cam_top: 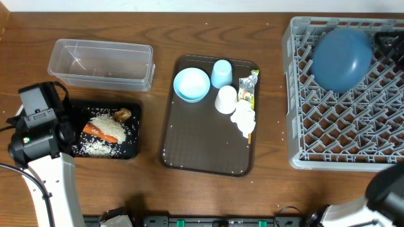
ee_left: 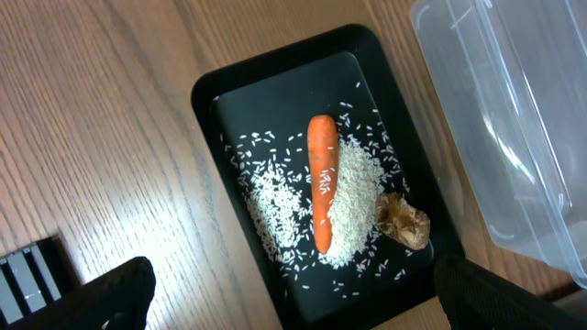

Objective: Sort waste into correct bins and load items into the dishwasher rack
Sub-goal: 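Lower the blue plate into the rack and open the right gripper, then move the right gripper to the light-blue bowl on the brown tray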

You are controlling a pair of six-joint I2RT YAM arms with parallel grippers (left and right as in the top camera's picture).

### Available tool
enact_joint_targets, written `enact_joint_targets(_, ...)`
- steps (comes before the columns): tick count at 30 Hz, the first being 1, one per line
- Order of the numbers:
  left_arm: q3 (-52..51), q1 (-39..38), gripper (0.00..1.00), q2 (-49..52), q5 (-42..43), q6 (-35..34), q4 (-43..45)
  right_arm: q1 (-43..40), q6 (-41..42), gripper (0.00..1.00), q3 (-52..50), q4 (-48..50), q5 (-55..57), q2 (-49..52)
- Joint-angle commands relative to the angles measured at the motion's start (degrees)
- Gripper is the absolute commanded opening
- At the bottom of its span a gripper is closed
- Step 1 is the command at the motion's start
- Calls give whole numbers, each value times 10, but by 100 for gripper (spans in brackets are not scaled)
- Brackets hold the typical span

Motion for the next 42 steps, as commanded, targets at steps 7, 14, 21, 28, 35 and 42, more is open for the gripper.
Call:
enact_joint_targets(7, 12, 3, 98, 0, 2, -5, -2, 65, 10, 73, 8, -43, 151, -150)
enact_joint_targets(14, 12, 3, 98, 0, 2, -5, -2, 197, 14, 77, 8, -71, 150, -181)
enact_joint_targets(21, 12, 3, 98, 0, 2, -5, -2, 412, 1, 95, 7, -61, 168, -142)
enact_joint_targets(28, 12, 3, 98, 0, 2, -5, -2, 603, -120, 96, 7, 2, 306, -9)
enact_joint_targets(35, 12, 3, 98, 0, 2, -5, -2, 715, -189, 96, 8, 40, 438, 139)
enact_joint_targets(42, 12, 3, 98, 0, 2, -5, -2, 754, -202, 96, 8, 74, 461, 233)
